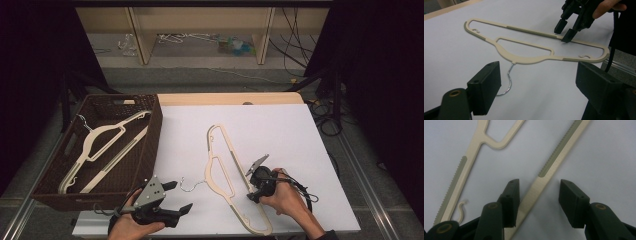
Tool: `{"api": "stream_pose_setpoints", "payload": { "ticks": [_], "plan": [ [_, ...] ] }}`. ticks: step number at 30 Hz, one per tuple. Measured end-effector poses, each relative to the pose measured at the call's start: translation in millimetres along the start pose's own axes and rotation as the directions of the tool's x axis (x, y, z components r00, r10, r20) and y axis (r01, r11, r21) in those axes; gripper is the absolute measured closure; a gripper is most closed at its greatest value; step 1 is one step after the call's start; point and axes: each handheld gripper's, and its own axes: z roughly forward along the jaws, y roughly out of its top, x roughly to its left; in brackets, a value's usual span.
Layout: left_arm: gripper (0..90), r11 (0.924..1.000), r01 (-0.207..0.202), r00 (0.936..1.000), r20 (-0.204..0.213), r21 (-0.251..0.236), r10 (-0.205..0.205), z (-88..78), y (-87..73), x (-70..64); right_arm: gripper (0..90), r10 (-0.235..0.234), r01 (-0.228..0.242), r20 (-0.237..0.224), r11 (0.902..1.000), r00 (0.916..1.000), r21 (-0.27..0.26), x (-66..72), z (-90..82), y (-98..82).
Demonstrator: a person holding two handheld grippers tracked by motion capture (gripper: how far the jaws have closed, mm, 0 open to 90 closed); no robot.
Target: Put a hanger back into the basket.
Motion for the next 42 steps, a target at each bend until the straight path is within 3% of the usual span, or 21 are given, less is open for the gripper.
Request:
{"api": "stream_pose_setpoints", "payload": {
  "ticks": [5, 10, 14, 21, 27, 31, 34, 37, 42],
  "plan": [
    [20.4, 1.0, 0.004, 1.0, -0.005, -0.003, -0.004, -0.4, -0.4, 1.1, 56.8, 0.008, -0.009, 0.014, 0.9993, 0.9999, 0.037, 2.7, 0.7, 5.1],
    [20.4, 1.0, -0.004, 1.0, -0.007, 0.007, 0.004, 0.4, -0.6, 0.9, 56.8, 0.06, -0.061, 0.02, 0.9964, 0.998, 0.059, 3.5, 1.4, 8.7],
    [20.7, 1.0, 0.002, 1.0, -0.006, 0.01, -0.002, 1.7, -1.6, 0.1, 63.8, 0.005, -0.007, 0.023, 0.9976, 0.9997, 0.068, 6.3, 2.0, 10.5],
    [20.8, 1.0, 0.005, 0.9999, -0.009, 0.006, -0.005, 0.5, -1.8, 0.6, 67.8, -0.014, 0.014, -0.003, 0.9963, 0.9999, 0.084, 3.2, 2.1, 12.4],
    [21.2, 1.0, 0.005, 0.9999, -0.009, 0.004, -0.005, -0.1, -1.8, 1.6, 77.6, -0.034, 0.036, -0.023, 0.9948, 0.9992, 0.095, -2.3, 0.5, 11.9],
    [21.7, 1.0, 0.005, 1.0, -0.004, 0.003, -0.005, 0.6, -2.3, 2.8, 80.2, -0.1, 0.103, -0.036, 0.9878, 0.9944, 0.116, -3.9, -0.4, 12.6],
    [21.9, 1.0, 0.003, 1.0, -0.004, 0.009, -0.003, 2.6, -2.6, 3.0, 79.8, -0.118, 0.121, -0.032, 0.9841, 0.9925, 0.13, -2.0, 0.1, 14.7],
    [22.0, 0.9996, -0.016, 0.9998, -0.007, 0.023, 0.017, 6.8, -3.6, 1.5, 78.6, -0.118, 0.12, -0.025, 0.9838, 0.9927, 0.133, -1.5, 0.5, 15.2],
    [22.7, 0.994, -0.083, 0.9964, -0.008, 0.071, 0.084, 14.5, -6.4, 0.5, 79.5, -0.13, 0.131, -0.018, 0.9804, 0.9913, 0.147, 0.5, 0.9, 16.6]
  ]
}}
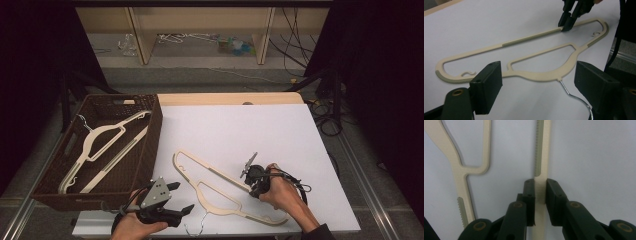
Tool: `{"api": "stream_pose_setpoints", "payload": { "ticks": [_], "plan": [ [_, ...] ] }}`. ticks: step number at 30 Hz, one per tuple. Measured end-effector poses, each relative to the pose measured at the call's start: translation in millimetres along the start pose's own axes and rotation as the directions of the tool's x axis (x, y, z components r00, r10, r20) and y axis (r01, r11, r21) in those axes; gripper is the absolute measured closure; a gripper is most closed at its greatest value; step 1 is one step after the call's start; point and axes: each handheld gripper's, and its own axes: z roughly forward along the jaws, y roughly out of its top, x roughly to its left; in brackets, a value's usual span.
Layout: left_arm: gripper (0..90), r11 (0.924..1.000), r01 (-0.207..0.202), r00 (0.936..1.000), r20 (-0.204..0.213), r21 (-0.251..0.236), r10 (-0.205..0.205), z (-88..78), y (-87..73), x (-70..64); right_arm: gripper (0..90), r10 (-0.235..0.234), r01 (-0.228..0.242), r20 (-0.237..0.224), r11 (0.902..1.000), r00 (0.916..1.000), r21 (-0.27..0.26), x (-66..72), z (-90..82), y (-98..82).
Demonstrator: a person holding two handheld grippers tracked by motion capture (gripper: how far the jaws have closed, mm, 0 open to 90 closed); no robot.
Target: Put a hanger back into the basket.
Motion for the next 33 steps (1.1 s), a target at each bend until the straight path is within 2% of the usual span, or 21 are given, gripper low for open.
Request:
{"api": "stream_pose_setpoints", "payload": {
  "ticks": [2, 3, 4, 5, 7, 9, 11, 13, 14, 15, 17, 20, 22, 23, 25, 26, 27, 30, 31, 32, 33],
  "plan": [
    [23.1, 0.9993, -0.029, 0.9996, 0.004, 0.025, 0.029, 3.9, -1.5, 0.8, 79.8, -0.019, 0.019, -0.004, 0.9998, 0.9998, 0.008, -0.3, -0.8, 0.9],
    [23.5, 0.9995, -0.026, 0.9996, 0.01, 0.018, 0.026, 7.5, -2.7, 0.3, 79.9, -0.018, 0.018, -0.001, 0.9998, 0.9998, 0.004, -0.2, -1.0, 1.2],
    [24.3, 0.9967, -0.066, 0.9978, 0.009, 0.047, 0.065, 8.9, -2.9, 1.8, 80.1, -0.025, 0.025, 0.002, 0.9997, 0.9997, 0.005, -0.6, -1.5, 1.7],
    [24.7, 0.996, -0.069, 0.9976, 0.01, 0.056, 0.069, 12.4, -3.8, 0.8, 80.1, -0.041, 0.041, 0.011, 0.9991, 0.9991, 0.008, -1.0, -2.4, 2.5],
    [24.8, 0.9891, -0.121, 0.9926, 0.016, 0.083, 0.12, 18.4, -5.6, 0.9, 80.1, -0.048, 0.048, 0.014, 0.9988, 0.9988, 0.014, -0.5, -8.5, 4.9],
    [25.5, 0.989, -0.119, 0.9924, 0.043, 0.088, 0.115, 25.2, -8.0, -0.8, 80.2, -0.072, 0.072, 0.028, 0.9974, 0.997, 0.009, -1.6, -18.8, 7.2],
    [26.0, 0.9852, -0.142, 0.9893, 0.049, 0.097, 0.138, 29.6, -9.0, -2.0, 80.2, -0.085, 0.084, 0.044, 0.996, 0.9954, 0.029, -0.6, -27.7, 8.5],
    [27.0, 0.9739, -0.188, 0.9818, 0.049, 0.127, 0.183, 35.5, -9.3, -3.3, 80.2, -0.114, 0.112, 0.075, 0.9933, 0.9907, 0.028, 0.4, -36.9, 9.0],
    [27.5, 0.9685, -0.208, 0.9779, 0.045, 0.137, 0.204, 37.8, -9.3, -3.9, 80.2, -0.149, 0.147, 0.092, 0.9887, 0.9845, 0.027, -1.2, -40.0, 8.9],
    [27.7, 0.9665, -0.22, 0.9754, 0.046, 0.133, 0.216, 39.9, -9.3, -4.6, 80.2, -0.129, 0.127, 0.089, 0.9916, 0.9877, 0.022, 1.2, -43.3, 9.4],
    [28.2, 0.9599, -0.246, 0.9692, 0.048, 0.134, 0.242, 44.2, -8.7, -6.7, 80.2, -0.145, 0.143, 0.107, 0.9893, 0.9836, 0.029, 1.5, -47.8, 9.5],
    [28.4, 0.9544, -0.263, 0.9648, 0.042, 0.141, 0.26, 51.2, -8.0, -9.6, 80.2, -0.163, 0.16, 0.13, 0.9866, 0.978, 0.03, 2.0, -55.9, 9.6],
    [28.9, 0.9458, -0.292, 0.9563, 0.025, 0.142, 0.291, 56.2, -6.5, -10.9, 80.1, -0.178, 0.174, 0.135, 0.984, 0.9747, 0.035, 2.3, -59.8, 9.9],
    [29.5, 0.9382, -0.313, 0.9491, 0.008, 0.148, 0.315, 59.2, -5.4, -11.3, 80.2, -0.178, 0.175, 0.142, 0.9839, 0.9737, 0.034, 2.8, -61.2, 10.2],
    [29.5, 0.9321, -0.329, 0.9442, 0.033, 0.152, 0.328, 64.1, -4.5, -12.5, 80.2, -0.176, 0.172, 0.139, 0.9842, 0.9745, 0.04, 3.4, -63.1, 10.4],
    [30.0, 0.9279, -0.34, 0.9399, 0.029, 0.152, 0.34, 66.0, -3.9, -13.4, 80.1, -0.18, 0.176, 0.138, 0.9836, 0.974, 0.039, 3.1, -63.6, 10.3],
    [30.3, 0.9198, -0.358, 0.9331, 0.027, 0.16, 0.359, 67.7, -2.8, -14.1, 80.1, -0.187, 0.184, 0.148, 0.9823, 0.9711, 0.037, 2.7, -64.0, 10.2],
    [31.2, 0.9037, -0.391, 0.9196, 0.03, 0.175, 0.392, 71.0, -1.2, -16.5, 80.2, -0.19, 0.186, 0.145, 0.9816, 0.9711, 0.045, 1.5, -66.2, 9.2],
    [31.2, 0.892, -0.409, 0.9111, 0.034, 0.191, 0.411, 71.9, -0.3, -17.6, 80.1, -0.191, 0.186, 0.145, 0.9815, 0.9709, 0.045, 1.4, -66.3, 9.0],
    [31.2, 0.8735, -0.44, 0.8966, 0.045, 0.209, 0.44, 72.6, 0.8, -18.7, 80.2, -0.195, 0.191, 0.143, 0.9807, 0.9703, 0.043, 1.0, -66.7, 8.9],
    [31.4, 0.8676, -0.451, 0.8906, 0.039, 0.21, 0.453, 74.8, 0.7, -20.8, 80.1, -0.188, 0.183, 0.138, 0.9821, 0.9726, 0.044, 1.4, -66.7, 8.7]
  ]
}}
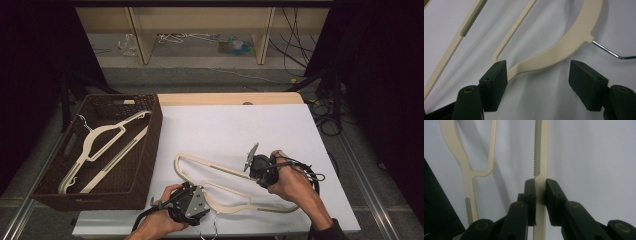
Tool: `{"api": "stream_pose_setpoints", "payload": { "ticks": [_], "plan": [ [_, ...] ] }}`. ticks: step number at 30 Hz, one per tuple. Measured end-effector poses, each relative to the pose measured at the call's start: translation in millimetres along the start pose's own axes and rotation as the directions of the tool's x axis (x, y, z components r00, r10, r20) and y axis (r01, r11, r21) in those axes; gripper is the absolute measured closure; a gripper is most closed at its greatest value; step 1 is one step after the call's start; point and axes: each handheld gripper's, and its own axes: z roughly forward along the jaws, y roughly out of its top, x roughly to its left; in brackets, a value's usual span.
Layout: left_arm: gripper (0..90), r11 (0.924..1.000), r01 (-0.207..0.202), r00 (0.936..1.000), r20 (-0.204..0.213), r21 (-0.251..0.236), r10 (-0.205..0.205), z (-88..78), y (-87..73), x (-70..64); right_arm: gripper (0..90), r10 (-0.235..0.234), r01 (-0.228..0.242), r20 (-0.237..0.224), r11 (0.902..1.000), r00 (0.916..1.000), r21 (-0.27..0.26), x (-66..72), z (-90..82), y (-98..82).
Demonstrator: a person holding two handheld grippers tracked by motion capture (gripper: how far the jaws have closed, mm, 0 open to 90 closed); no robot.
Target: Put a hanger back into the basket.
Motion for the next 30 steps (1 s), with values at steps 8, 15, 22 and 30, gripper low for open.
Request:
{"api": "stream_pose_setpoints", "payload": {
  "ticks": [8, 15, 22, 30],
  "plan": [
    [31.4, 0.9973, -0.072, 0.9972, -0.022, -0.015, 0.072, 5.3, 10.0, -3.6, 80.1, -0.01, 0.01, -0.004, 1.0, 0.9999, -0.003, -2.0, -2.7, -1.6],
    [38.4, 0.9845, -0.13, 0.9879, 0.069, -0.118, 0.139, -7.1, 14.4, -2.1, 80.1, -0.014, 0.012, -0.09, 0.9996, 0.9959, -0.026, -10.7, 7.8, -10.3],
    [55.6, 0.9669, -0.2, 0.9614, 0.158, -0.158, 0.225, -10.8, 16.8, -8.1, 80.1, -0.027, 0.017, -0.208, 0.9986, 0.9778, -0.05, -15.6, 30.0, -17.0],
    [67.7, 0.9504, -0.232, 0.932, 0.232, -0.207, 0.278, -19.1, 22.0, -10.7, 79.9, -0.056, 0.041, -0.288, 0.9974, 0.956, -0.058, -15.9, 44.3, -20.9]
  ]
}}
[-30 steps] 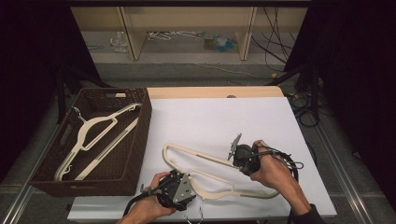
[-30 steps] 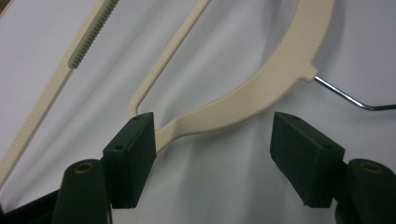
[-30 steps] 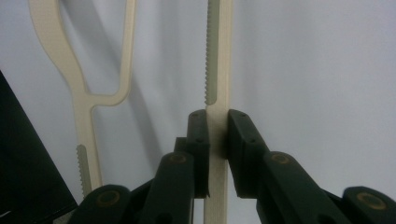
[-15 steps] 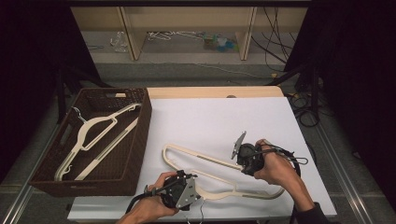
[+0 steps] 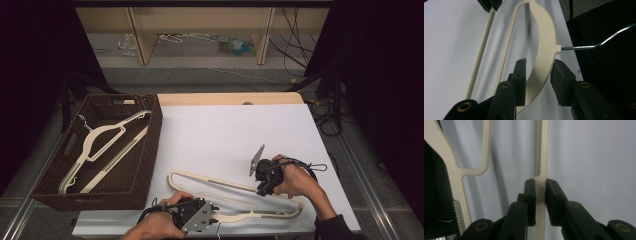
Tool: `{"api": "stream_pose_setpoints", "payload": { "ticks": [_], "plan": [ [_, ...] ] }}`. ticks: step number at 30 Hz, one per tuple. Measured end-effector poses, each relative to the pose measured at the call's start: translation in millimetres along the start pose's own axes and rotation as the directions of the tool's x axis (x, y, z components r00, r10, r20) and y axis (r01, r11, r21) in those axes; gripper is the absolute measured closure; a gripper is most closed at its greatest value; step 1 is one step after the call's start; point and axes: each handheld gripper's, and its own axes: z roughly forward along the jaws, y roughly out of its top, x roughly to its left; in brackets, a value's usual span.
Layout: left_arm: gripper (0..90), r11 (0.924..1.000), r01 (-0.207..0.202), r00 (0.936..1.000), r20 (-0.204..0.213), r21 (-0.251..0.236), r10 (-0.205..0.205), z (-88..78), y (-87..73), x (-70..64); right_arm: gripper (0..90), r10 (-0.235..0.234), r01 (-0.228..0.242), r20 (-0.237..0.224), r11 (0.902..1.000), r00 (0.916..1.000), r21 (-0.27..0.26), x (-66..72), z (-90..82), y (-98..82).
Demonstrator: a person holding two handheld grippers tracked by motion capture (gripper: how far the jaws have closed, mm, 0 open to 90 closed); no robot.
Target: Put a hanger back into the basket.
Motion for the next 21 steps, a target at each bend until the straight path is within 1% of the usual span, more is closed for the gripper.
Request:
{"api": "stream_pose_setpoints", "payload": {
  "ticks": [1, 2, 3, 5, 6, 8, 9, 10, 11, 12, 13, 14, 15, 16, 17, 18, 19, 20, 21],
  "plan": [
    [68.6, 1.0, 0.003, 0.9999, 0.015, -0.004, -0.003, -2.2, 2.4, 0.1, 79.9, -0.004, 0.004, -0.013, 1.0, 0.9999, 0.007, -0.3, 1.7, -0.6],
    [69.7, 0.9997, 0.009, 0.9998, 0.02, -0.024, -0.008, -3.5, 3.8, 0.0, 80.0, -0.004, 0.004, -0.032, 1.0, 0.9995, 0.004, -0.5, 3.9, -1.6],
    [70.4, 0.9991, 0.018, 0.9997, 0.016, -0.038, -0.017, -4.8, 4.8, 0.2, 80.0, 0.015, -0.015, -0.051, 0.9999, 0.9986, -0.003, 0.4, 6.0, -2.2],
    [71.4, 0.9982, 0.035, 0.9992, 0.022, -0.048, -0.034, -9.2, 7.7, 2.6, 80.0, 0.02, -0.02, -0.078, 0.9998, 0.9967, -0.004, -0.5, 9.4, -3.6],
    [72.1, 0.9969, 0.049, 0.9985, 0.027, -0.062, -0.047, -12.0, 9.0, 3.9, 80.0, 0.027, -0.028, -0.095, 0.9995, 0.9951, -0.014, -1.3, 12.1, -4.2],
    [74.0, 0.9949, 0.058, 0.9983, 0.014, -0.082, -0.057, -16.0, 10.3, 5.9, 80.1, 0.025, -0.027, -0.128, 0.9995, 0.9914, -0.014, -3.4, 19.2, -5.6],
    [74.7, 0.9923, 0.078, 0.9969, 0.014, -0.096, -0.077, -16.9, 10.6, 6.4, 79.8, 0.029, -0.032, -0.143, 0.9994, 0.9893, -0.016, -3.5, 21.3, -5.7],
    [75.4, 0.9928, 0.068, 0.9977, 0.004, -0.099, -0.068, -18.5, 11.1, 8.2, 79.1, 0.048, -0.05, -0.151, 0.9987, 0.9874, -0.01, -3.3, 23.7, -5.5],
    [76.1, 0.9928, 0.071, 0.9975, 0.012, -0.097, -0.07, -19.2, 11.1, 9.4, 78.0, 0.061, -0.063, -0.158, 0.998, 0.9855, -0.007, -3.0, 24.4, -4.9],
    [76.4, 0.9921, 0.072, 0.9974, 0.007, -0.102, -0.072, -19.5, 11.1, 9.5, 75.1, 0.048, -0.052, -0.164, 0.9985, 0.9854, -0.019, -2.7, 24.3, -3.9],
    [76.7, 0.9923, 0.069, 0.9976, 0.004, -0.103, -0.069, -20.0, 11.3, 9.6, 72.1, 0.056, -0.06, -0.166, 0.9981, 0.9845, -0.016, -1.6, 23.3, -3.6],
    [77.0, 0.9923, 0.066, 0.9978, -0.001, -0.104, -0.067, -20.4, 11.6, 9.6, 71.1, 0.063, -0.066, -0.169, 0.9977, 0.9836, -0.013, -0.5, 22.3, -3.6],
    [77.4, 0.9924, 0.062, 0.998, -0.009, -0.107, -0.063, -20.8, 12.1, 10.0, 69.2, 0.063, -0.068, -0.157, 0.9975, 0.9856, -0.022, -0.5, 21.3, -3.8],
    [77.8, 0.9922, 0.06, 0.9979, -0.016, -0.109, -0.062, -21.9, 12.8, 10.6, 65.7, 0.085, -0.089, -0.142, 0.9958, 0.9862, -0.021, 0.1, 18.7, -4.0],
    [78.4, 0.9928, 0.046, 0.9983, -0.031, -0.11, -0.05, -23.9, 13.8, 11.7, 61.9, 0.098, -0.102, -0.124, 0.9943, 0.9875, -0.03, -0.4, 16.0, -4.4],
    [79.2, 0.9916, 0.045, 0.9979, -0.04, -0.121, -0.051, -25.4, 14.6, 12.5, 58.2, 0.113, -0.118, -0.109, 0.9918, 0.9877, -0.048, -0.8, 12.6, -4.9],
    [80.2, 0.9909, 0.05, 0.9974, -0.044, -0.125, -0.056, -27.5, 15.4, 13.3, 57.4, 0.128, -0.135, -0.094, 0.9878, 0.9874, -0.077, -1.6, 8.5, -5.6],
    [81.1, 0.9901, 0.044, 0.9972, -0.053, -0.133, -0.052, -29.6, 16.1, 14.8, 56.3, 0.147, -0.155, -0.08, 0.9834, 0.9859, -0.095, -1.8, 3.7, -6.3],
    [82.0, 0.9901, 0.044, 0.9971, -0.056, -0.134, -0.052, -31.4, 16.6, 15.9, 53.7, 0.15, -0.156, -0.058, 0.981, 0.987, -0.115, -2.3, -0.8, -7.0]
  ]
}}
